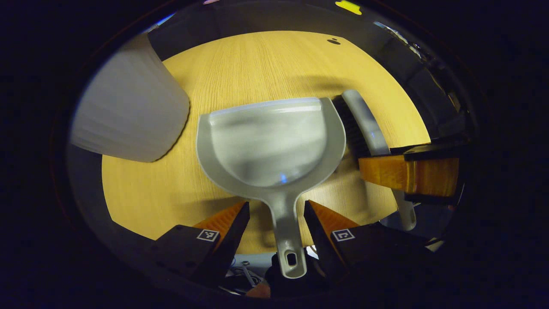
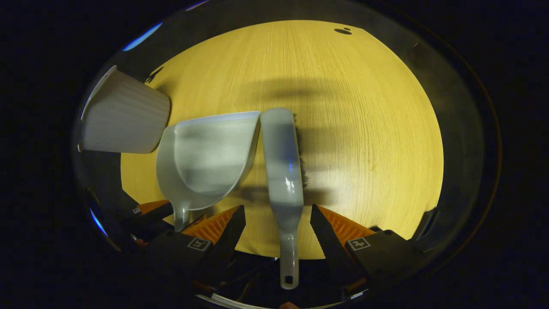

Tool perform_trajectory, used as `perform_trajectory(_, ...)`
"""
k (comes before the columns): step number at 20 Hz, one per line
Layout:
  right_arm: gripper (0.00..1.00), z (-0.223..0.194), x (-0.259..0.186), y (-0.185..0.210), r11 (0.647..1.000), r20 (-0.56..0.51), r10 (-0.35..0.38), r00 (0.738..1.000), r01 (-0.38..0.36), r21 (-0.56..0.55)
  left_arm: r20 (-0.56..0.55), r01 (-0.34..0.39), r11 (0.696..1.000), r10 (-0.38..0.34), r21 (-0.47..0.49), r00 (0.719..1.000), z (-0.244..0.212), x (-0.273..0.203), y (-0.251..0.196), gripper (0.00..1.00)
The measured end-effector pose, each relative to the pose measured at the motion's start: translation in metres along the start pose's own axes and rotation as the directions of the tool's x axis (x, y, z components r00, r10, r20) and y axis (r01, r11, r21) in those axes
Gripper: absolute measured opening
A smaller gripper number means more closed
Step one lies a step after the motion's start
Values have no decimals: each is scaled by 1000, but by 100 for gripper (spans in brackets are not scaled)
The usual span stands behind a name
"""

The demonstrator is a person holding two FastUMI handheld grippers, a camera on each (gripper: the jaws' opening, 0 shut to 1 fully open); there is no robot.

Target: Pick up the small broom and dustpan from the desktop, sweep the trash into the dustpan with the broom, and then empty the trash into the garbage bin.

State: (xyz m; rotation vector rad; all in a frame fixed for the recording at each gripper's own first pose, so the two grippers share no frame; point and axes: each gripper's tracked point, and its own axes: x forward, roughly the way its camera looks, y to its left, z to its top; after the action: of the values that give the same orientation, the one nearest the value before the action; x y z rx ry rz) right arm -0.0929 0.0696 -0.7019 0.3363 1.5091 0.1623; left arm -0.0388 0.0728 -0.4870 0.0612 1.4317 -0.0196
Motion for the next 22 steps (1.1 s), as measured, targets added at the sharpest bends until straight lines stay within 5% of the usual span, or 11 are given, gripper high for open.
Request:
perform_trajectory(7, 99, 3, -73, 6, 1000, 222, -18, 975, 18, 0, 212, 8, 999, -19, 53, 977, 2, -59, 14, 78)
perform_trajectory(12, 99, 4, -142, 38, 1000, 441, 16, 897, -5, -27, 406, 126, 986, -159, 107, 900, 18, -113, 6, 78)
perform_trajectory(15, 98, 11, -200, 52, 998, 591, 30, 806, 10, -64, 575, 83, 989, -141, 125, 806, 38, -156, 16, 78)
perform_trajectory(18, 98, 29, -271, 41, 983, 768, -18, 641, 150, -102, 745, 14, 997, -69, 80, 663, 33, -172, 19, 78)
perform_trajectory(20, 98, 38, -312, 47, 962, 849, 25, 527, 217, -163, 826, -26, 1000, 16, -2, 564, 27, -170, 17, 80)
perform_trajectory(22, 98, 38, -342, 55, 949, 885, 84, 457, 235, -211, 861, -32, 993, 116, -116, 495, 18, -166, 12, 80)
